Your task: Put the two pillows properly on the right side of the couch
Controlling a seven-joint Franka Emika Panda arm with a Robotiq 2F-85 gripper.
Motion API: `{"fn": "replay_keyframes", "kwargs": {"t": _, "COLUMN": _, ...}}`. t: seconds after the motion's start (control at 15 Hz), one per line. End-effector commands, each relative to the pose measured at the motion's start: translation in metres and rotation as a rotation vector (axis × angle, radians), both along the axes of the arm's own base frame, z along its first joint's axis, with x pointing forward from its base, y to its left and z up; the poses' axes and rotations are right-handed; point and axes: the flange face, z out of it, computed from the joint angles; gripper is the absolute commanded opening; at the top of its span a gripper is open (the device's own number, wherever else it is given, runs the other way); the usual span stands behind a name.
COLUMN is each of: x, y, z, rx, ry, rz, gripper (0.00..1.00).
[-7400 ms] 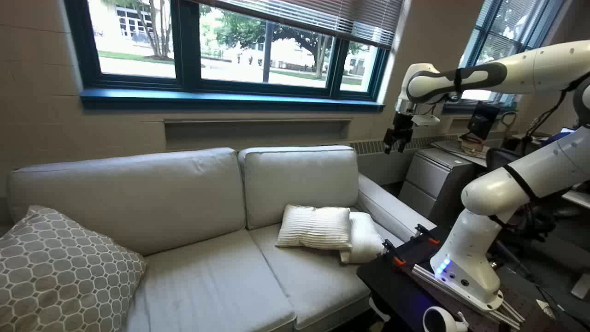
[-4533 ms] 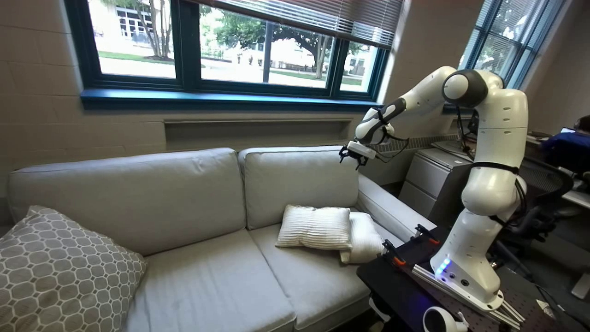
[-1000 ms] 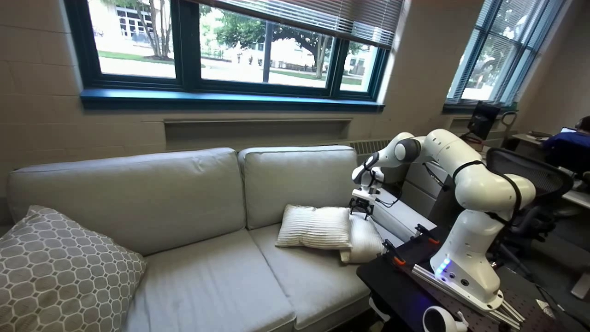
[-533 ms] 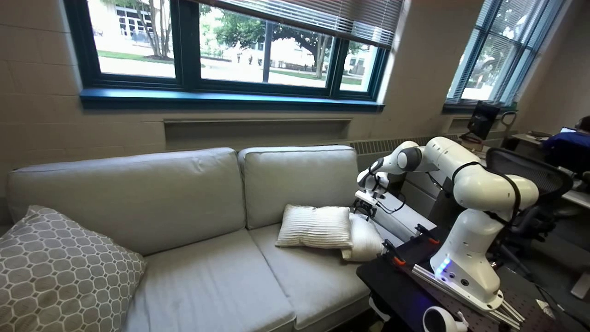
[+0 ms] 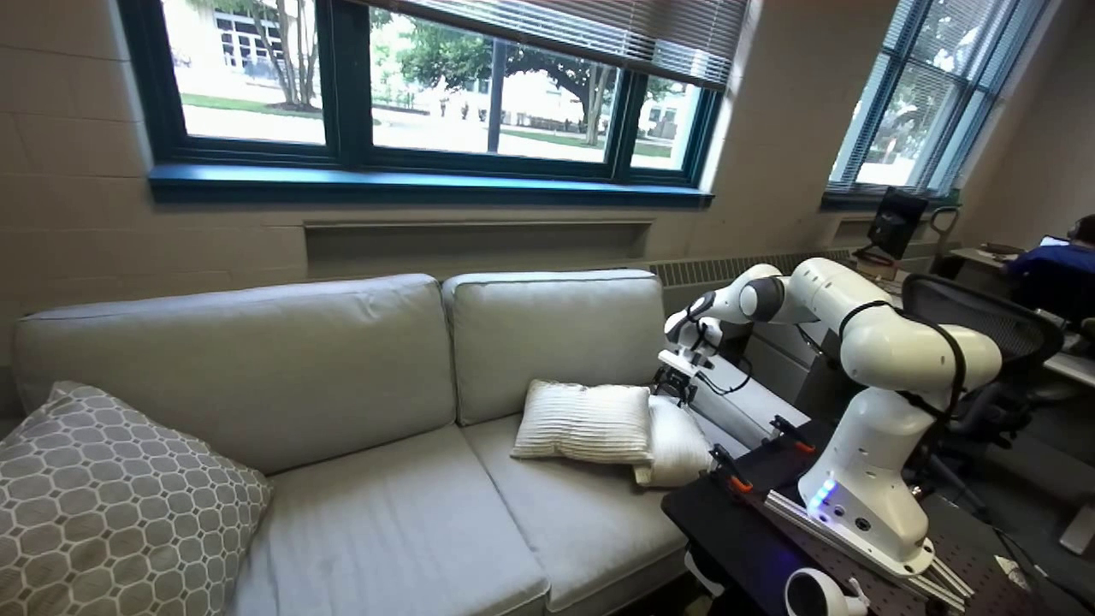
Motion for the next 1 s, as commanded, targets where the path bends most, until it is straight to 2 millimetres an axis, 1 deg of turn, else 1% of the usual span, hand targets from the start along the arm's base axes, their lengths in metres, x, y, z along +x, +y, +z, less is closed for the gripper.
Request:
{"fn": "replay_keyframes", "kwargs": {"t": 0.0, "x": 0.0147, "y": 0.019, "z": 0.0023, "rx": 0.108, "ry": 0.005, "rz": 0.021, "gripper": 1.0}}
{"fn": "replay_keyframes", "kwargs": {"t": 0.13, "x": 0.0192, "y": 0.0277, "z": 0.0054, "rx": 0.123, "ry": 0.023, "rz": 0.035, "gripper": 1.0}}
{"fn": "replay_keyframes", "kwargs": {"t": 0.4, "x": 0.0194, "y": 0.0269, "z": 0.0094, "rx": 0.131, "ry": 0.049, "rz": 0.043, "gripper": 1.0}}
{"fn": "replay_keyframes", "kwargs": {"t": 0.47, "x": 0.0189, "y": 0.027, "z": 0.0096, "rx": 0.132, "ry": 0.055, "rz": 0.043, "gripper": 0.75}}
{"fn": "replay_keyframes", "kwargs": {"t": 0.53, "x": 0.019, "y": 0.0271, "z": 0.01, "rx": 0.132, "ry": 0.058, "rz": 0.045, "gripper": 0.75}}
{"fn": "replay_keyframes", "kwargs": {"t": 0.6, "x": 0.0191, "y": 0.0276, "z": 0.0102, "rx": 0.133, "ry": 0.061, "rz": 0.046, "gripper": 0.69}}
{"fn": "replay_keyframes", "kwargs": {"t": 0.67, "x": 0.019, "y": 0.0279, "z": 0.0105, "rx": 0.135, "ry": 0.065, "rz": 0.049, "gripper": 0.59}}
{"fn": "replay_keyframes", "kwargs": {"t": 0.93, "x": 0.0177, "y": 0.0275, "z": 0.0109, "rx": 0.14, "ry": 0.079, "rz": 0.054, "gripper": 0.3}}
